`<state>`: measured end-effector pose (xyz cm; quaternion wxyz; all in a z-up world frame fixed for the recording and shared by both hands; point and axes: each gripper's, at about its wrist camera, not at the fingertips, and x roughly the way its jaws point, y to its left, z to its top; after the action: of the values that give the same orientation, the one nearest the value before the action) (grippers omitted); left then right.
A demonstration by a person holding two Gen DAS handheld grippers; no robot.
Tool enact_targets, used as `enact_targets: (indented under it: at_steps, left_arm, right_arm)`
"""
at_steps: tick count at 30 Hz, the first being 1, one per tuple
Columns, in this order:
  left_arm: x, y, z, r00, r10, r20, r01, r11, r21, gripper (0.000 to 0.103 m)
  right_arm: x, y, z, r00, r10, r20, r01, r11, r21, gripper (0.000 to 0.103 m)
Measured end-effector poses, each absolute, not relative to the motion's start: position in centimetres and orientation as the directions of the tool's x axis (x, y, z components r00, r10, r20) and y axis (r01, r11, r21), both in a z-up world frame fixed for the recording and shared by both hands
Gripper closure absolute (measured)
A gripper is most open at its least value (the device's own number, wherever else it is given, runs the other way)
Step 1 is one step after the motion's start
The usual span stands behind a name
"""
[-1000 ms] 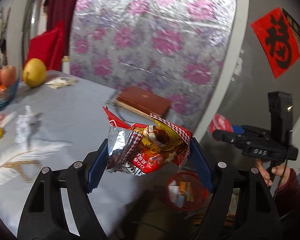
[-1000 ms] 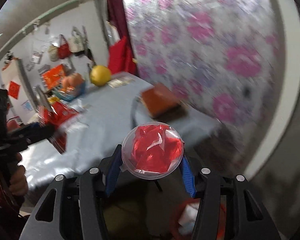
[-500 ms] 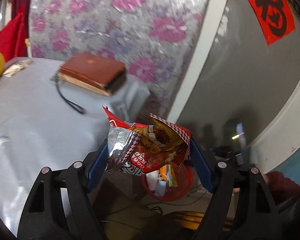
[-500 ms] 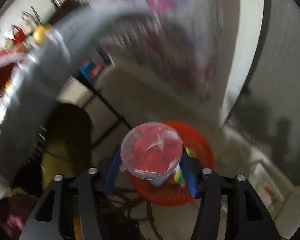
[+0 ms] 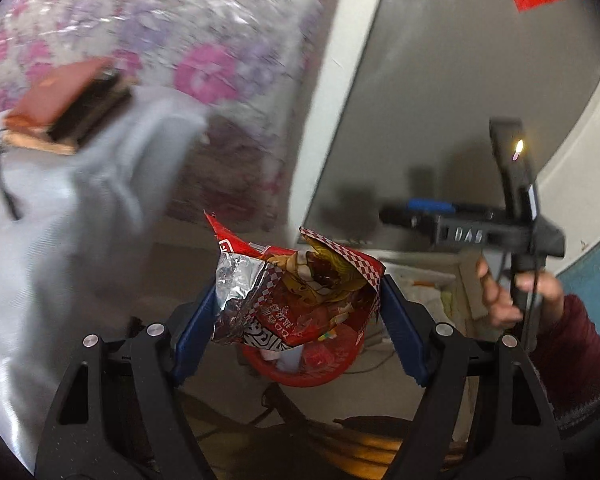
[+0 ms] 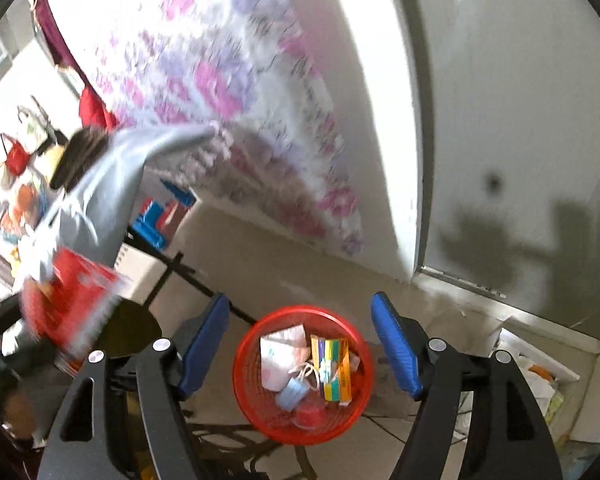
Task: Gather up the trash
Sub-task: 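Carry the chip bag and cup to the red wastebasket and open both tools to drop them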
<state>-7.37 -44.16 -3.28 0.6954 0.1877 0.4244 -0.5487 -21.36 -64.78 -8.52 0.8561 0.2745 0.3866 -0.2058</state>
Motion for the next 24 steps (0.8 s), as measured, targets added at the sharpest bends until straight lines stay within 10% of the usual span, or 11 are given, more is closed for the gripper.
enact_targets:
  at_steps: [12,24]
  left_arm:
    - [-9.5,-50.6,-9.9,-0.058,-0.456,-0.888,0.937,0.283,-0.207,0.014]
    - [-7.6,-46.9,-4.6,0.066,-0.552,-0.831,0.918,0.36,-0.167,0.011]
  right_arm:
    - [-22.5,-66.1,-8.2,0.638,-0.153,-0.755,0.581,0.739,0.341,0.03]
    - [-21.4,-63.7,-5.2,0.684,-0.145,-0.715,0.516,0.789,0.333,0.03]
